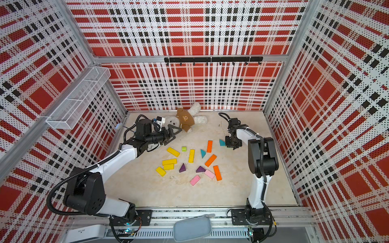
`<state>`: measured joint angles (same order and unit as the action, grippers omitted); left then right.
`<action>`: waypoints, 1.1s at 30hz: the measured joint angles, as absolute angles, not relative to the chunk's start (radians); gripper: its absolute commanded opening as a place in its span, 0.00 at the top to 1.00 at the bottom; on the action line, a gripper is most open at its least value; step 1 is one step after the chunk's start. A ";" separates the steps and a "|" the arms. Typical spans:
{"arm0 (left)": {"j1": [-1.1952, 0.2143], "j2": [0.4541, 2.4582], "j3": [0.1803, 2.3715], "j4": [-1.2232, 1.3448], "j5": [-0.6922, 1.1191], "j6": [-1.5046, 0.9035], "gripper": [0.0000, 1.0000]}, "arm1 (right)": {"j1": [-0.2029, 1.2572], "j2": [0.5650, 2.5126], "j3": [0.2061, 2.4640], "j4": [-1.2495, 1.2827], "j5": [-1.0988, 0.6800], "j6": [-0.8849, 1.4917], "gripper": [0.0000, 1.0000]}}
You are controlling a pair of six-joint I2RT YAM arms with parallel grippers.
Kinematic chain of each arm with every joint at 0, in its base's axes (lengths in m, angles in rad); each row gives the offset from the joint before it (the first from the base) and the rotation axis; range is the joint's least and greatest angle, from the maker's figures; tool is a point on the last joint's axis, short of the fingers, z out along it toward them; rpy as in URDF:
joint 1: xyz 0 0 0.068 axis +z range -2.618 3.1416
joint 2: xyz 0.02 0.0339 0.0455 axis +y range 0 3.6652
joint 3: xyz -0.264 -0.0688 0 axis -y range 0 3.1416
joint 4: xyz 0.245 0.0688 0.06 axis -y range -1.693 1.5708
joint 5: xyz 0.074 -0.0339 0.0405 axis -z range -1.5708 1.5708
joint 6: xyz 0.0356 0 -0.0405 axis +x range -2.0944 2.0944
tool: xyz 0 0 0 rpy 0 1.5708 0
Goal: Assemble a carrot with building blocks
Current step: Assemble the building block at the center of the board.
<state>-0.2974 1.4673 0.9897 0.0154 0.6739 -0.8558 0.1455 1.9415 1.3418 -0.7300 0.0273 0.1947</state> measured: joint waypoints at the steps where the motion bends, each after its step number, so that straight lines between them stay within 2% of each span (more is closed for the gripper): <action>1: -0.305 1.467 0.990 0.015 0.674 -0.856 0.00 | 0.146 1.931 1.321 -0.727 0.026 0.199 0.68; 9: -0.332 1.467 0.990 0.015 0.676 -0.856 0.01 | 0.144 1.889 1.273 -0.720 0.027 0.207 0.69; 21: -0.333 1.467 0.990 0.016 0.675 -0.856 0.00 | 0.144 1.938 1.324 -0.706 0.053 0.199 0.76; 33: -0.337 1.470 0.990 0.016 0.676 -0.855 0.00 | 0.144 1.963 1.348 -0.700 0.061 0.190 0.77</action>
